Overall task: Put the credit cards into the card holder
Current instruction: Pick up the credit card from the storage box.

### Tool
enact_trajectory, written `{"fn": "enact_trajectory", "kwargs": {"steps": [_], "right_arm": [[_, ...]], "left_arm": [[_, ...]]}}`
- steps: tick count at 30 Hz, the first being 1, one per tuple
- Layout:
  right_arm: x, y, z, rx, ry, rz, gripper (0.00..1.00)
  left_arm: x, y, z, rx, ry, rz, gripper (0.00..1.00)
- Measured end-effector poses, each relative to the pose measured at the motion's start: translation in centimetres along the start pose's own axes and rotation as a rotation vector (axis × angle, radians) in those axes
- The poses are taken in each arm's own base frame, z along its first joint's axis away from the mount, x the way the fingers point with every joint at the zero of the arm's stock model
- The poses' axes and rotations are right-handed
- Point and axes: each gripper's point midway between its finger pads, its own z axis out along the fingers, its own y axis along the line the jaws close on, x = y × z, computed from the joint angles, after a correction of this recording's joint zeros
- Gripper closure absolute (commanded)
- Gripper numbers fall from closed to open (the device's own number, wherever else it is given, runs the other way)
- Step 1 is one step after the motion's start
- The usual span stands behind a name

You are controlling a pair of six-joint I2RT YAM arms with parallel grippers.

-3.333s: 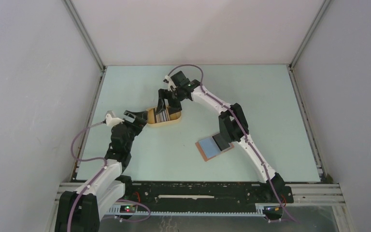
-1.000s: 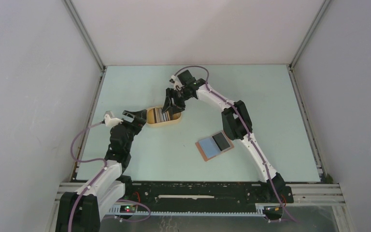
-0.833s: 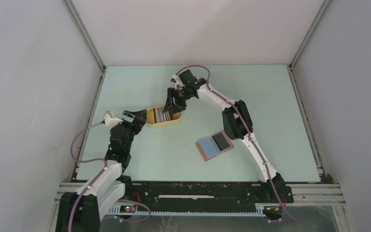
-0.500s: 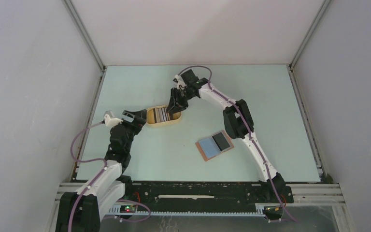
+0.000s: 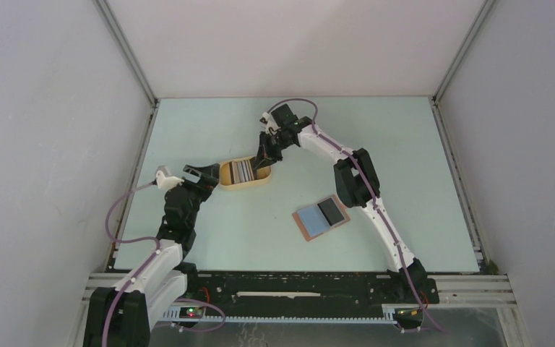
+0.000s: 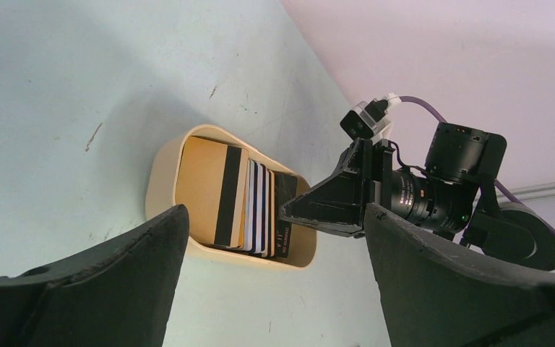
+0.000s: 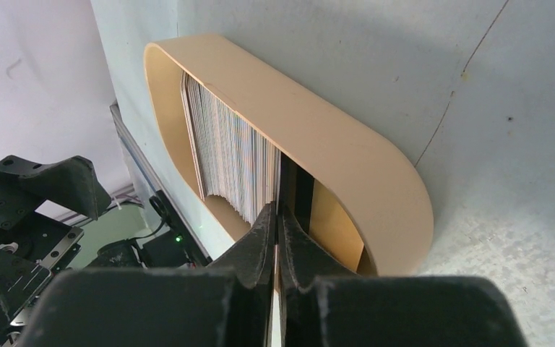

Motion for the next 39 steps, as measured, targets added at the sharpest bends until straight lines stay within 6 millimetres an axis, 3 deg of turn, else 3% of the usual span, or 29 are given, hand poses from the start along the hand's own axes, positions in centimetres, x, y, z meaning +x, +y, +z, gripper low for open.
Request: {"fn": "enact_trajectory", "kwargs": {"steps": [11,17,27,33,39], "right_arm": [[-0.1,-0.4,-0.7,0.040,-0.011,-0.018,1.00],[-0.5,0.3,-2.4,0.084,-0.039,-0.077,1.00],[-1.6,3.0,-7.0,0.121,-0.124,-0.210,1.00],[-0.5,3.8,-9.1,0.120,-0.133,-0.259,1.00],[3.4,4.1,-11.5,0.018,-0.048,-0.356,1.00]], "left_arm": [[0.0,0.0,0.0,-0.001,0.000,0.000,0.05],[0.0,0.0,0.0,0.000,-0.001,-0.001,0.05],[0.5,0.0,-0.2,0.021,0.020,0.000,0.02],[1.3,-1.0,-0.5,0.085,0.069,0.035,0.00],[3.0,-4.6,-2.0,0.293,0.186,0.102,0.01]]}}
